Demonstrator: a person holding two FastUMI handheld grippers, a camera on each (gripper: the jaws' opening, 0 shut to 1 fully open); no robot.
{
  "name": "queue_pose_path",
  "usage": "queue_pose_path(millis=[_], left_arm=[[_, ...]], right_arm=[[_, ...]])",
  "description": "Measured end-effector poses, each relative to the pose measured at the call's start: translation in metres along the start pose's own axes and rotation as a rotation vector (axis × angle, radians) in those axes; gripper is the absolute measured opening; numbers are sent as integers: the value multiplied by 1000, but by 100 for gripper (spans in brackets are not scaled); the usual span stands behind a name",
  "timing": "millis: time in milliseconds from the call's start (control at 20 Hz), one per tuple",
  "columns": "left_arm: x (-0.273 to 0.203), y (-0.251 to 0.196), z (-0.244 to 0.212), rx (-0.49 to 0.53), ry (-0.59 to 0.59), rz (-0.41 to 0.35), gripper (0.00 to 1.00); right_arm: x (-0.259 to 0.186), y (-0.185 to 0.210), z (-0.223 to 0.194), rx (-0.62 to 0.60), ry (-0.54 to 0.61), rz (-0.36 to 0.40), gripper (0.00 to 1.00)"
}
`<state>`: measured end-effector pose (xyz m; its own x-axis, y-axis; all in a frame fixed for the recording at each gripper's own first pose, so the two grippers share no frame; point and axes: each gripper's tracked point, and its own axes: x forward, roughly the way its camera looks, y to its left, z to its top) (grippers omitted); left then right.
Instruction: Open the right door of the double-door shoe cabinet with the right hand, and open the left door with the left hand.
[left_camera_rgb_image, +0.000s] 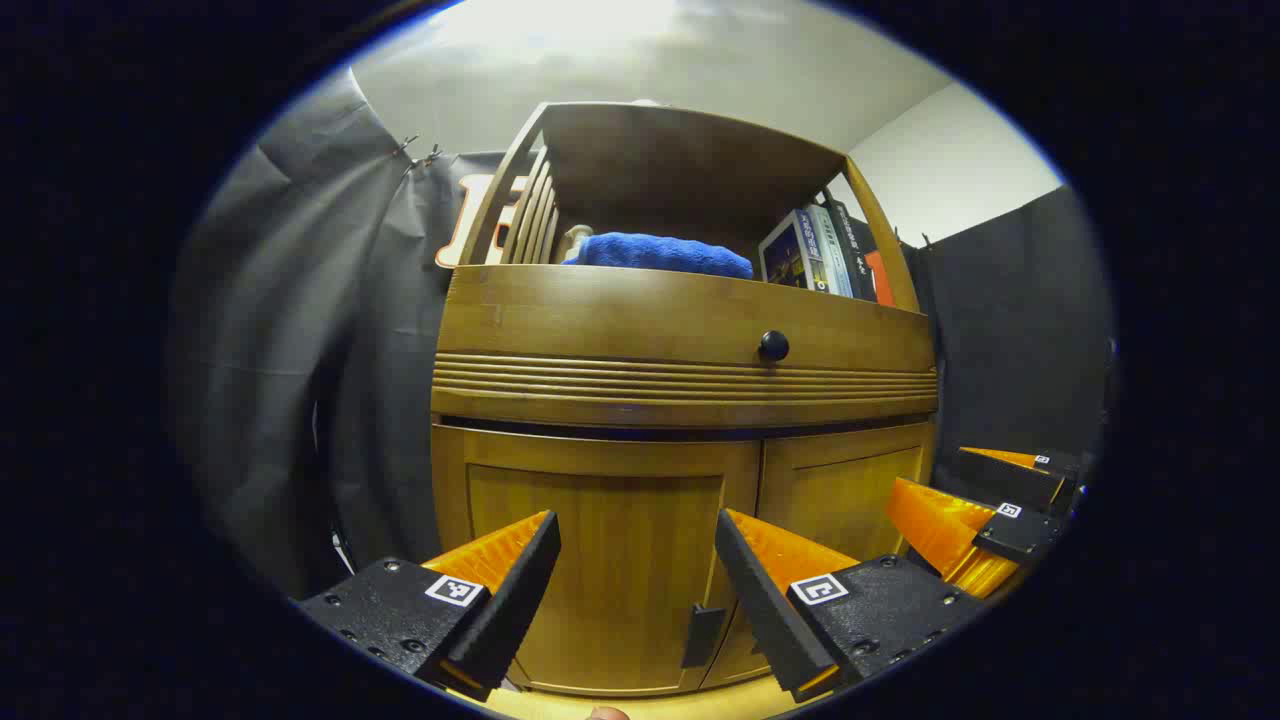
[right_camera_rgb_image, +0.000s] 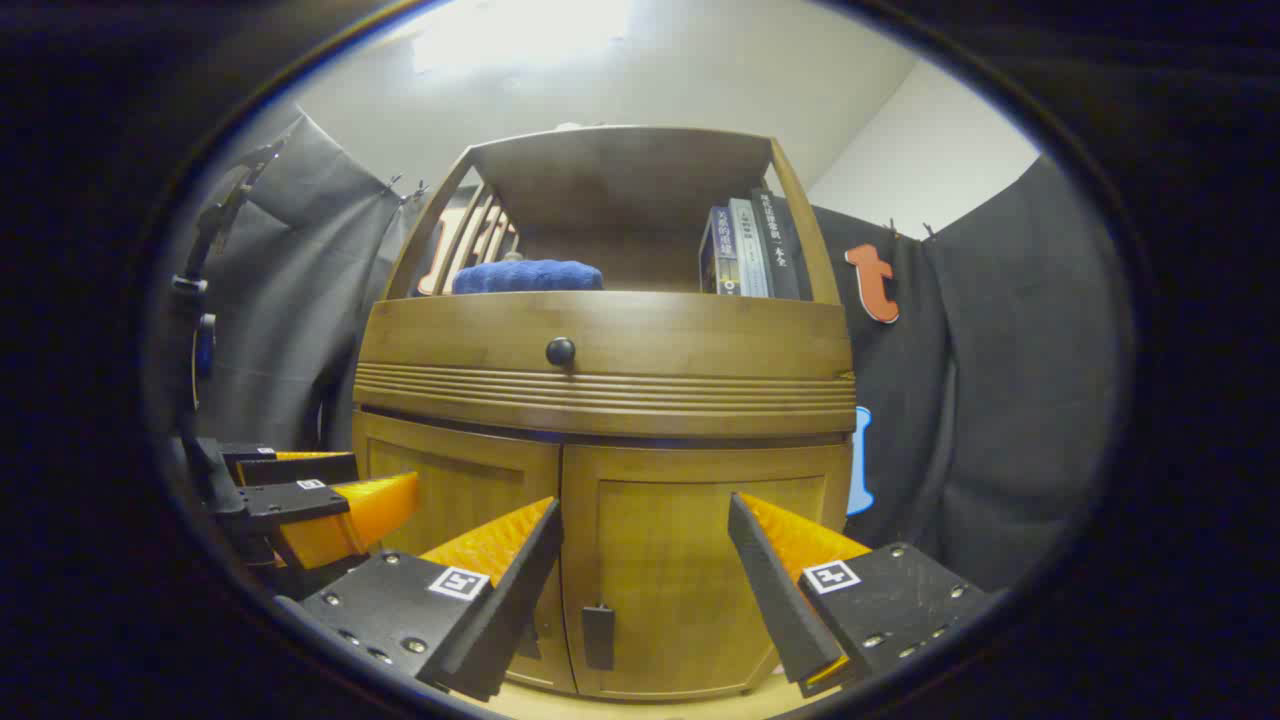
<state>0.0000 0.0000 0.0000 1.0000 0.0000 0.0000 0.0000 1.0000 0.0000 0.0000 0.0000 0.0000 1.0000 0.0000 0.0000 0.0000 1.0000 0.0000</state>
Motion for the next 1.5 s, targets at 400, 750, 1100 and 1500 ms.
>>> queue_pose_path(millis=[400,750,1100,1500], left_arm=[[-8,28,-1,-33,-3,32,93],[-10,50,-5,-48,7,50,96],[-24,107,-12,-29,26,145,96],[-25,152,-22,4,44,241,96]], right_arm=[[-2,16,-8,-2,27,2,98],[3,23,-33,-2,62,-14,100],[34,28,-110,10,207,-3,95],[60,30,-179,15,382,-24,49]])
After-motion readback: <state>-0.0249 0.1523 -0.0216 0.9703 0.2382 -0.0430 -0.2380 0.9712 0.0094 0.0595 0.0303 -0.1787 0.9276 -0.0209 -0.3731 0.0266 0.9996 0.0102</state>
